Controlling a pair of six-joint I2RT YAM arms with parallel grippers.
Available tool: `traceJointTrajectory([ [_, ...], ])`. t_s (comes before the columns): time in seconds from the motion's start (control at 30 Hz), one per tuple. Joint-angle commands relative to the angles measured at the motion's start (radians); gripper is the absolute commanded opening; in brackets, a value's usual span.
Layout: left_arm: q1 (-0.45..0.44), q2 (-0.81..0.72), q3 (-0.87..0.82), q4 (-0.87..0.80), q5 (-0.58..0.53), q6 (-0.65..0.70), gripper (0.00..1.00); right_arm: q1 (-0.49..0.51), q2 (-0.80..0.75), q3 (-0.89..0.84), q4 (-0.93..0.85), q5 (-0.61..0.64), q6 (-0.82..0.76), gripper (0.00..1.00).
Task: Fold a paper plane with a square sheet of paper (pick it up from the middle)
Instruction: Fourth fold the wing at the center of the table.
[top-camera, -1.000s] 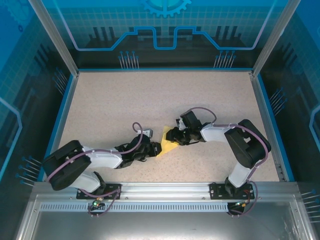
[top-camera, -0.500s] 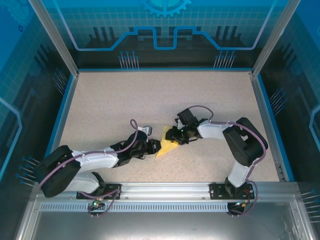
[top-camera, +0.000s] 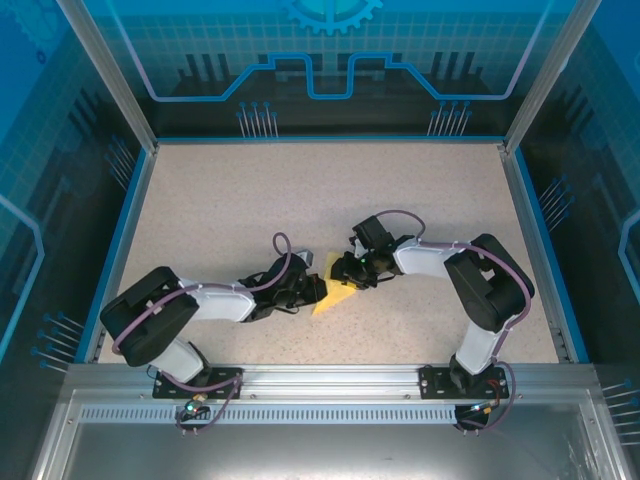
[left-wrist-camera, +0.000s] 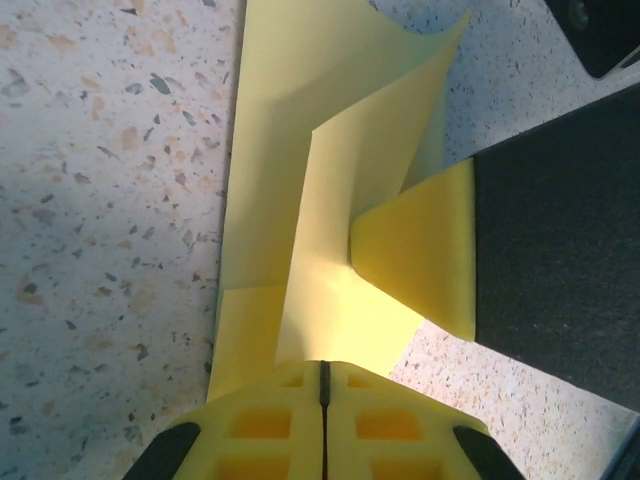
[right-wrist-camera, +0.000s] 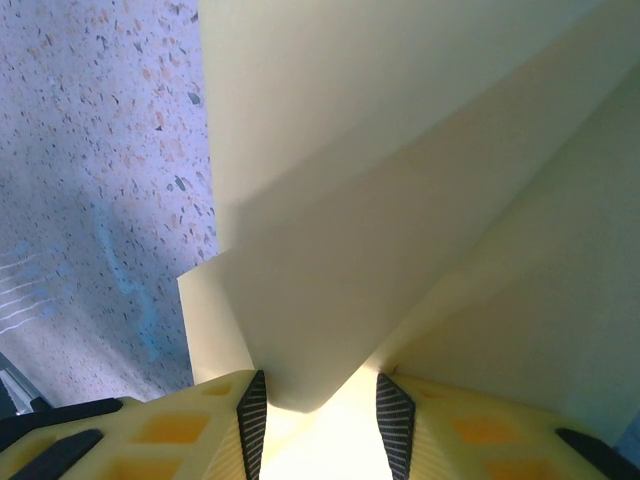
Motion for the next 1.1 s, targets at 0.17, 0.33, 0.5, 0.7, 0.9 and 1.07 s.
traceJointTrajectory([
  [0.17,0.015,0.047,0.042,-0.046,0.001,-0.011,0.03,0.012,0.071,-0.027,-0.124,0.121,-0.005,0.40],
  [0.33,0.017,0.062,0.041,-0.047,0.002,-0.018,0.02,0.012,0.085,-0.015,-0.153,0.124,-0.004,0.37],
  [0.5,0.017,0.062,0.037,-0.047,-0.001,-0.020,0.02,0.012,0.106,0.017,-0.165,0.114,-0.001,0.36],
  [0.7,0.017,0.040,0.019,-0.045,-0.002,-0.028,0.01,0.013,0.120,0.033,-0.195,0.121,0.000,0.36],
  [0.9,0.017,-0.029,0.016,-0.090,-0.020,-0.025,0.02,0.014,0.149,0.059,-0.241,0.130,-0.004,0.35],
  [1.07,0.024,-0.108,0.013,-0.138,-0.045,-0.025,0.04,0.019,0.171,0.081,-0.270,0.138,-0.013,0.34],
])
